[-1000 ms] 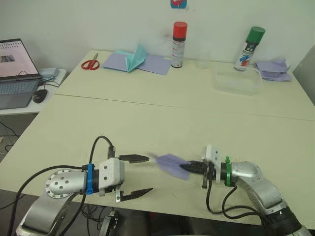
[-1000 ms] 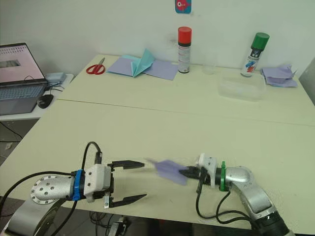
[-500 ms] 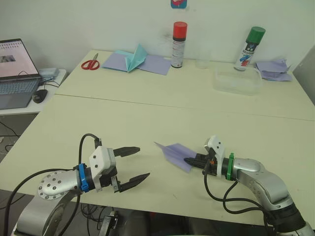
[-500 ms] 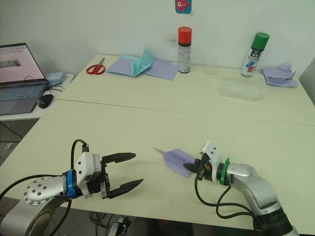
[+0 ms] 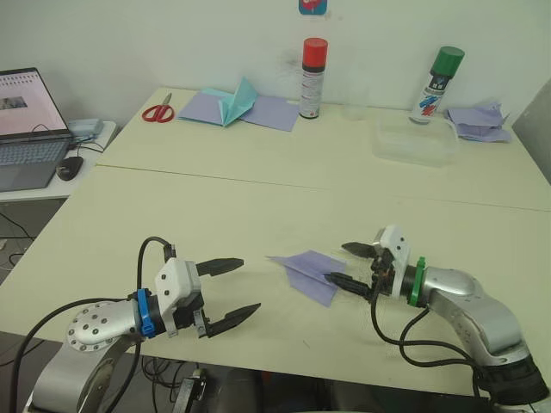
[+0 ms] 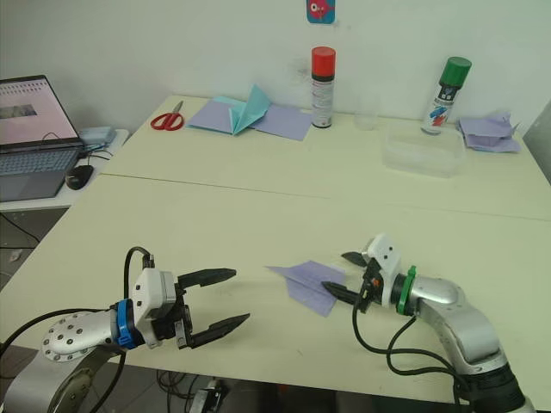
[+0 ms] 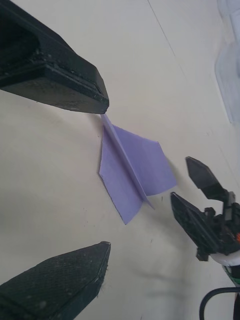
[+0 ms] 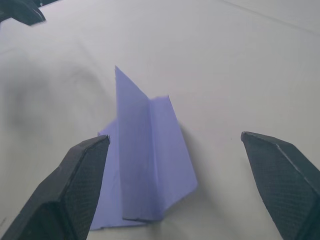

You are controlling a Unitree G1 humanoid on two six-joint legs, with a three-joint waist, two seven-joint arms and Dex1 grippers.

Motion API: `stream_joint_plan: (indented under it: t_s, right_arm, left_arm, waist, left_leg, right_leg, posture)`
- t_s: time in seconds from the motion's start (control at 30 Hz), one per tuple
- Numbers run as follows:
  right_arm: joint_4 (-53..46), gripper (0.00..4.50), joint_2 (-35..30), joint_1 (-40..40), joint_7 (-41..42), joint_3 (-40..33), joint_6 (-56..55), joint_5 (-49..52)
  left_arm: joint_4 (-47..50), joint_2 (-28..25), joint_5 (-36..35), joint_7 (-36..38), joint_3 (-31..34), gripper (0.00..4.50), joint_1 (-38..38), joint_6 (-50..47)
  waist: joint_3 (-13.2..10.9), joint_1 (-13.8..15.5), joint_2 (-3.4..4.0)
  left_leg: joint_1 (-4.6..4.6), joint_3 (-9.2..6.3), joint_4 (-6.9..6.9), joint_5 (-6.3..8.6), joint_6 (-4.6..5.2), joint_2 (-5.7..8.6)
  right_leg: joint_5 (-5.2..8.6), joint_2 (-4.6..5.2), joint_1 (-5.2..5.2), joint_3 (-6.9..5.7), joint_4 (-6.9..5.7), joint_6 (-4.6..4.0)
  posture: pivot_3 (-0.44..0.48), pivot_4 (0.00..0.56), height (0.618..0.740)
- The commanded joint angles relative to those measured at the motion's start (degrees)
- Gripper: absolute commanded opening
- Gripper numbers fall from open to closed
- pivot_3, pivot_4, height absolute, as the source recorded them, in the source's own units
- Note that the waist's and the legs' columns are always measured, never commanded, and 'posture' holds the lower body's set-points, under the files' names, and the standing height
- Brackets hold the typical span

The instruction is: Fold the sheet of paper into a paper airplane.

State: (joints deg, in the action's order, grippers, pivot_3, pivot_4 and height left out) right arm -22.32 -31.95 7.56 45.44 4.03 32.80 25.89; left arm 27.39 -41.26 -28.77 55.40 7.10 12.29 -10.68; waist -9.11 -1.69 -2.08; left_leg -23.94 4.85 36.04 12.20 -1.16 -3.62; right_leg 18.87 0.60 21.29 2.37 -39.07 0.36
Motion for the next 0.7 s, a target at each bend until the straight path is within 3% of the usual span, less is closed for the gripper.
stream_joint_plan:
  t_s: [0.03, 0.17, 0.27, 0.47, 0.7]
  right_arm:
    - [-5.8, 4.46, -1.7, -0.6, 2.7, -1.7, -3.1, 1.6]
    - [-6.9, 4.46, -2.9, -1.2, 4.1, 2.1, -6.7, -1.9]
    - [-5.2, 3.87, -1.4, -1.0, 3.0, 6.3, -8.8, -5.2]
    - [0.2, 1.65, 0.8, 1.4, 0.8, 11.0, -12.0, -12.0]
    - [5.0, 1.65, 1.6, 3.1, 0.9, 14.8, -14.7, -17.1]
  left_arm:
    - [0.4, 0.2, 0.1, 0.3, 1.1, 4.49, -0.1, 1.5]
    - [0.0, 0.3, 0.2, 0.6, 1.1, 4.49, -0.1, 2.3]
    - [0.1, 0.2, 0.6, 1.1, 0.7, 4.49, 0.2, 3.4]
    - [0.7, 0.1, 0.6, 1.0, 1.1, 4.49, 0.8, 3.8]
    - [1.5, -0.2, 1.0, 1.1, 0.7, 4.49, 0.6, 3.8]
  waist:
    - [0.0, 0.0, 0.00]
    - [0.0, 0.0, -0.01]
    - [0.0, 0.0, -0.02]
    - [0.0, 0.0, -0.02]
    - [0.0, 0.0, -0.02]
  left_leg:
    - [0.00, 0.00, 0.00, 0.00, 0.00, 0.00]
    - [0.01, -0.01, 0.00, 0.00, 0.00, -0.01]
    - [0.01, -0.01, 0.00, 0.00, 0.00, -0.02]
    - [0.01, 0.04, 0.03, 0.00, 0.00, 0.00]
    - [0.02, 0.02, 0.03, 0.00, 0.00, -0.01]
  right_leg:
    - [0.00, 0.00, 0.00, -0.01, 0.00, 0.00]
    - [0.00, 0.00, 0.00, -0.01, 0.00, 0.00]
    - [0.00, -0.01, 0.00, -0.01, 0.00, 0.00]
    - [0.00, -0.01, 0.00, 0.03, 0.00, 0.00]
    - [0.00, -0.02, 0.00, 0.01, -0.01, -0.01]
  posture:
    - [0.000, 0.150, 0.740]
    - [0.000, 0.150, 0.740]
    - [0.000, 0.150, 0.740]
    - [0.000, 0.150, 0.740]
    - [0.000, 0.150, 0.740]
